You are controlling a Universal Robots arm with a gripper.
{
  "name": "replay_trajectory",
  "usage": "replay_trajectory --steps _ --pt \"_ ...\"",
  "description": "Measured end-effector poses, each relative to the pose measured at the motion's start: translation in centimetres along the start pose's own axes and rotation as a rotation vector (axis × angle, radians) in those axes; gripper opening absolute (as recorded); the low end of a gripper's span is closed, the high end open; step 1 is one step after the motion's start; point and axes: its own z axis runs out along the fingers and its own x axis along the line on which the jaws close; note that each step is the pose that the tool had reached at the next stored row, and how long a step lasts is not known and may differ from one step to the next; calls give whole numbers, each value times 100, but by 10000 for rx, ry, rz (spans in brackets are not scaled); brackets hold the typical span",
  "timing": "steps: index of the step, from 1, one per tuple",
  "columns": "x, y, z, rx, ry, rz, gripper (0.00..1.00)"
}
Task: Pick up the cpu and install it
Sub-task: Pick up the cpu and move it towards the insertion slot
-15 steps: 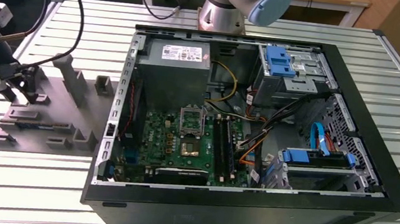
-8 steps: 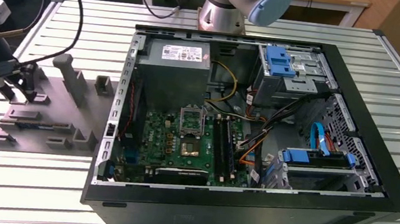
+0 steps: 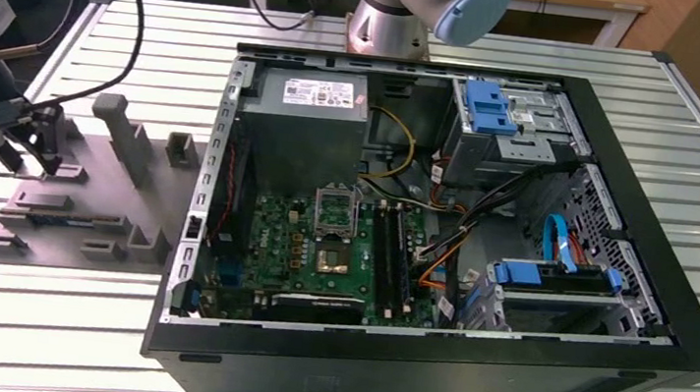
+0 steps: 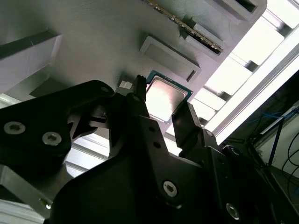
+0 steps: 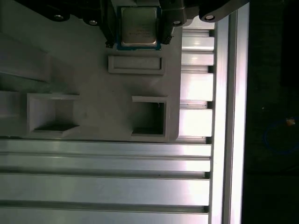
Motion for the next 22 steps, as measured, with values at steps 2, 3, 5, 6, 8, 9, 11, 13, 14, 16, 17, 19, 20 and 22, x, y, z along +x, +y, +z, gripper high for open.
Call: replay_trajectory --steps 2,3,5,6,8,9,11,13,14,16,17,19,20,22 --pt "0 1 -15 1 1 0 47" --pt "0 1 -21 0 1 0 47" --pt "0 1 -33 0 0 0 47" --pt "-1 2 -34 -1 -2 0 47" --pt "0 2 -37 1 1 0 47" --pt "0 2 -37 0 0 0 47" --pt "0 2 -38 0 0 0 47" --pt "0 2 -44 2 3 0 47" --pt "0 2 -46 1 2 0 47" --pt "-1 2 -48 0 0 0 47" --pt "0 2 -53 1 2 0 47" --pt "-1 3 -63 1 2 0 47" --pt "-1 3 -66 1 1 0 47" --pt "-1 3 -73 1 1 0 47"
